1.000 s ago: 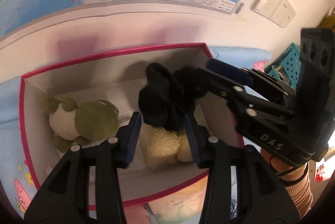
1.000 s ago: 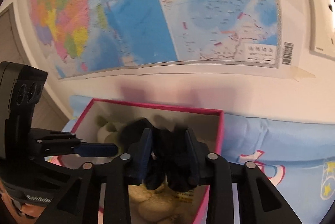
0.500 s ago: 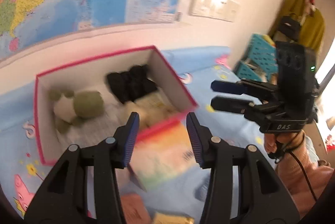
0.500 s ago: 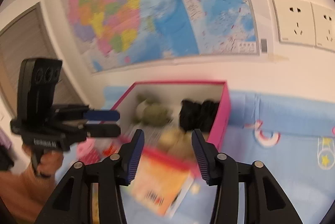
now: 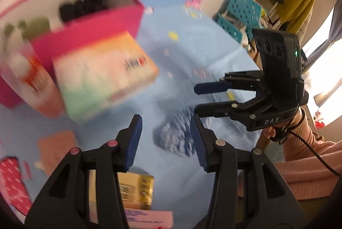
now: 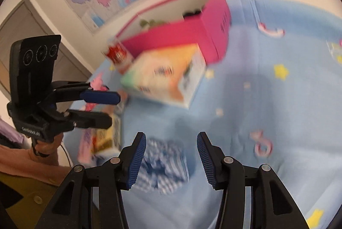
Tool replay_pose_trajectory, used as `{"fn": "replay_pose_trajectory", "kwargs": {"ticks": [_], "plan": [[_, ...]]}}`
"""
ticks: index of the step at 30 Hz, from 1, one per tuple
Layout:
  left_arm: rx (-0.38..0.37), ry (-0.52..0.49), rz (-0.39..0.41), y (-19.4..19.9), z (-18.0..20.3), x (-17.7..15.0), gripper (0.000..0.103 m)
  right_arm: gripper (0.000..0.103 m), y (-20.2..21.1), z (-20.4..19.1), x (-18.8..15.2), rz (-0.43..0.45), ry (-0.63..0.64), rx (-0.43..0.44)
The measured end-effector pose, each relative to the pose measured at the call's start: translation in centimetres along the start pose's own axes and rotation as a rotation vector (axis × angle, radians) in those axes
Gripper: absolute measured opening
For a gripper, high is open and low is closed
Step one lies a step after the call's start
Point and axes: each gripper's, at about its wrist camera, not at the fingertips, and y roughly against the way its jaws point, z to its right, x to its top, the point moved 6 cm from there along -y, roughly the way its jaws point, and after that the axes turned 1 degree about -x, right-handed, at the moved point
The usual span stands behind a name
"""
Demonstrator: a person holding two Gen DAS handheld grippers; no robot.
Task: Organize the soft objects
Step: 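Reach the right gripper to the blue plaid scrunchie and grasp it, then lift the scrunchie into the pink box and open the right gripper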
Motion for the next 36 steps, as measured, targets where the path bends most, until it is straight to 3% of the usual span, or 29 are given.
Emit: {"fn": "replay_pose_trajectory", "kwargs": {"ticks": [3,6,14,16,22,29,36], "plan": [[0.026,0.013,-0.040,-1.4,0.1,-1.2,0.049,0.051,-0.6,-0.1,-1.3,-0.023,-0.014,0.011],[-0.016,0.035,-0.085,-2.4,0.3,-2.2,0.049,0.051,-1.1,-0.5,-1.9,-0.033,-0.007,0.021],[-0.031,0.038,-0.147,-4.3,1.4,-3.3,0.049,0.048,-2.0,-0.5,-2.4,-0.030,-0.012,0.017],[-0.032,0.033,-0.141,-4.4,1.4,-3.3,0.049,0.032,-2.2,-0.6,-2.5,-0.033,-0.002,0.010],[-0.042,0.048,-0.130,-4.1,1.2,-3.2,0.046,0.015,-1.7,-0.4,-2.8,-0.019,-0.007,0.013],[-0.041,0.045,-0.102,-3.4,1.3,-2.7,0.030,0.011,-0.3,-1.2,-2.0,0.039,0.013,0.036],[-0.049,0.039,-0.019,-0.9,1.3,-1.4,0.030,0.010,1.2,-2.4,-0.6,0.097,0.031,0.055]]}}
